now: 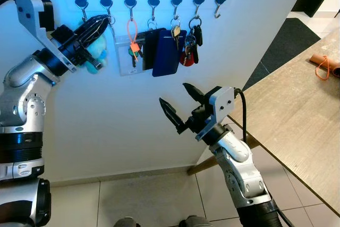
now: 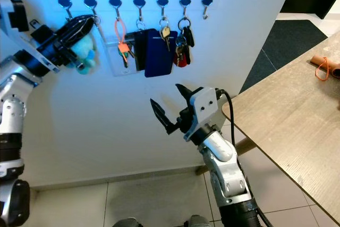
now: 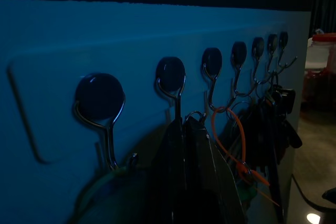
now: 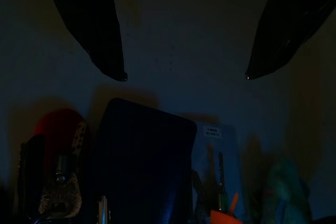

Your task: Hang keys on a hook

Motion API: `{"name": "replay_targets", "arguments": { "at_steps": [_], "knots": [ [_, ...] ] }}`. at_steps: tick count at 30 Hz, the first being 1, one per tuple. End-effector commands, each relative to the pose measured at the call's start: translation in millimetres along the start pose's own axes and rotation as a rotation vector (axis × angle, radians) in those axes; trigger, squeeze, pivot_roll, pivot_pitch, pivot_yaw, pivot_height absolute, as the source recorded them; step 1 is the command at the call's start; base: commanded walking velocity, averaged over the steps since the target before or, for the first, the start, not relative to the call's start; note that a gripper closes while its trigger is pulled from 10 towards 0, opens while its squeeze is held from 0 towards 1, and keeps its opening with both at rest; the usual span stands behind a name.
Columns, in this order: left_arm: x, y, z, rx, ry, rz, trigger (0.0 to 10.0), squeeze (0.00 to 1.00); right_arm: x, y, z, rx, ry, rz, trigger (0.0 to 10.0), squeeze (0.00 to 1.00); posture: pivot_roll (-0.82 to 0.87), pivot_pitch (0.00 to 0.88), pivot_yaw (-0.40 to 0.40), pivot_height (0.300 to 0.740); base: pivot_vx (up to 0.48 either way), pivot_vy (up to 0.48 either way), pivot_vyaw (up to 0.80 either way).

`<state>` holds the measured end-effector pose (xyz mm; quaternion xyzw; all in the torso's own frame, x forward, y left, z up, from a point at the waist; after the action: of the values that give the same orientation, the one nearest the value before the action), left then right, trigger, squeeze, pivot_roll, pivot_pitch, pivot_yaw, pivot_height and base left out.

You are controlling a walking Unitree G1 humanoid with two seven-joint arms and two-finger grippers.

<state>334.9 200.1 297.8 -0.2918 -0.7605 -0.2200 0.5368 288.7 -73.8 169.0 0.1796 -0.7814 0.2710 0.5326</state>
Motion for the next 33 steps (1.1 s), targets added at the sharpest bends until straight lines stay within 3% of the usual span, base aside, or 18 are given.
{"name": "replay_targets", "arguments": {
  "at_steps": [1, 9, 10, 11, 25, 26, 27, 33],
  "knots": [
    [-19.0, 2.5, 3.8, 0.015, 0.122, 0.007, 10.0, 0.00, 2.1, 2.7, 0.5, 0.011, -0.003, 0.000, 10.0, 0.00, 0.02, 0.097, -0.042, 0.740, 0.000, 0.000, 0.00],
    [-19.3, 4.4, 2.3, 0.033, 0.131, -0.001, 10.0, 0.00, 2.6, 2.7, 0.4, 0.009, -0.004, 0.000, 10.0, 0.00, 0.02, 0.097, -0.039, 0.740, 0.000, 0.000, 0.00],
    [-18.9, 4.5, 2.0, 0.035, 0.127, -0.001, 10.0, 0.60, 2.7, 2.5, 0.5, 0.008, -0.004, -0.001, 10.0, 0.00, 0.02, 0.097, -0.039, 0.740, 0.000, 0.000, 0.00],
    [-18.1, 4.7, 1.5, 0.037, 0.121, 0.001, 10.0, 1.00, 2.8, 2.3, 0.5, 0.007, -0.004, -0.001, 10.0, 0.00, 0.02, 0.097, -0.039, 0.740, 0.000, 0.000, 0.00],
    [-6.0, 5.2, 0.2, 0.038, 0.043, 0.022, 10.0, 0.99, 4.4, 2.0, 0.4, 0.005, -0.014, -0.008, 10.0, 0.00, 0.02, 0.097, -0.038, 0.740, 0.000, 0.000, 0.00],
    [-5.4, 4.9, 0.0, 0.035, 0.038, 0.025, 10.0, 0.53, 4.5, 2.0, 0.4, 0.005, -0.014, -0.008, 10.0, 0.00, 0.02, 0.097, -0.038, 0.740, 0.000, 0.000, 0.00],
    [-4.8, 4.6, -0.1, 0.032, 0.034, 0.025, 10.0, 0.00, 4.6, 2.1, 0.3, 0.006, -0.015, -0.009, 10.0, 0.00, 0.02, 0.098, -0.038, 0.740, 0.000, 0.000, 0.00],
    [-0.1, 3.8, -0.1, 0.023, -0.001, 0.039, 10.0, 0.00, 5.3, 2.2, 0.2, 0.007, -0.018, -0.010, 10.0, 0.00, 0.02, 0.098, -0.038, 0.740, 0.000, 0.000, 0.00]
  ]
}}
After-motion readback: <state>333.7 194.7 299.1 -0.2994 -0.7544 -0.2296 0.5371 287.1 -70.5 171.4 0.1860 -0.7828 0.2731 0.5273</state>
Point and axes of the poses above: a point about 5 cm out from each wrist's last joint towards the gripper, its own z axis pointing back from the gripper into the wrist, its own x axis along the axis of the wrist's last joint, y = z × x, the point moved 2 cm from there along -z, pointing out of the wrist towards the gripper, and after that the axes turned 11 degrees about z, right-handed, at the moved point
